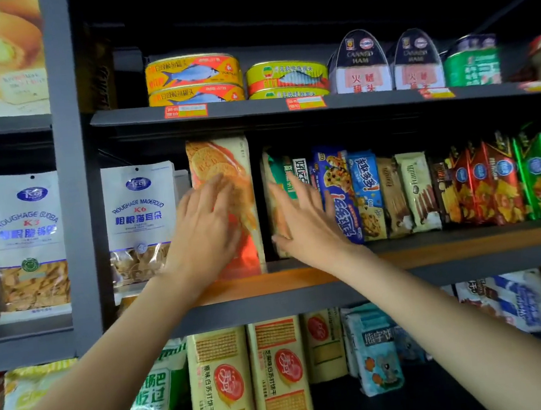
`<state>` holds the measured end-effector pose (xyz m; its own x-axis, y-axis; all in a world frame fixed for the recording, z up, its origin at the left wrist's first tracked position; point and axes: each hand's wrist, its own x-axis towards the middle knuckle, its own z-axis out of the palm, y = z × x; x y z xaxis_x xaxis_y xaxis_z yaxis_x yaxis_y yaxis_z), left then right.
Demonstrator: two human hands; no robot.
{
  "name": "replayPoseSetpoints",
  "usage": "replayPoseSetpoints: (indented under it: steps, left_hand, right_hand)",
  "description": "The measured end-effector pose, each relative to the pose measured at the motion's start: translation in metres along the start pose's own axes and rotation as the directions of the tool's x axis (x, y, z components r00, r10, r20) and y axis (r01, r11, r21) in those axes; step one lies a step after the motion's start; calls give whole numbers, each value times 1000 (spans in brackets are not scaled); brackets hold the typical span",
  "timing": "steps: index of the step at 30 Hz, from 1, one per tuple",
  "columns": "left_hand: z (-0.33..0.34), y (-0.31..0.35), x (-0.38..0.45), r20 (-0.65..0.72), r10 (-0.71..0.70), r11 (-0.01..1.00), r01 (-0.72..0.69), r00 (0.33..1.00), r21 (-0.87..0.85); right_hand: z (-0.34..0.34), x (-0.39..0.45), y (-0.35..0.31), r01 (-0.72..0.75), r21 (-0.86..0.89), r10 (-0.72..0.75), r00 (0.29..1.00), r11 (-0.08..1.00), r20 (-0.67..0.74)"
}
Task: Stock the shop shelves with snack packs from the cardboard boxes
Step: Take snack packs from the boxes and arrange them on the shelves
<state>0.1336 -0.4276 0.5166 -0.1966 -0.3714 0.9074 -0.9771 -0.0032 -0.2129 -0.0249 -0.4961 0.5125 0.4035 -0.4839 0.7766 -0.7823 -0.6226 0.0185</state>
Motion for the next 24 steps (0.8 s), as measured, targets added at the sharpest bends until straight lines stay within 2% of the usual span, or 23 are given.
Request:
replayPoseSetpoints:
  steps: [4, 5, 7, 10, 15, 18, 24]
  left_hand:
    - [12, 25, 19, 58, 145, 985, -150, 988, 85]
    - [17, 34, 27, 71, 175, 976, -182, 982, 116]
    - [28, 53, 42, 193, 174, 968, -204, 966, 147]
    - [50, 74, 68, 397, 84, 969, -168, 914, 181]
    - [94, 97, 98, 585, -79, 961, -93, 807, 259]
    - [112, 99, 105, 627, -167, 933, -85, 761, 351]
    - [131, 102, 110, 650, -234, 910, -73, 723, 409]
  right_hand:
    - [-7, 3, 63, -172, -96, 178, 982, 980, 57]
    - [-7, 5, 79, -183, -137, 196, 977, 974, 89]
    - [-6, 11, 109, -175, -197, 208, 965, 965, 161]
    - [-5, 28, 137, -128, -253, 185, 959, 959, 216]
    - [12, 57, 162, 31, -171, 24, 951, 985, 307]
    - [25, 66, 171, 121, -212, -46, 943, 970, 329]
    - [40, 73, 179, 215, -262, -138, 950, 941, 281]
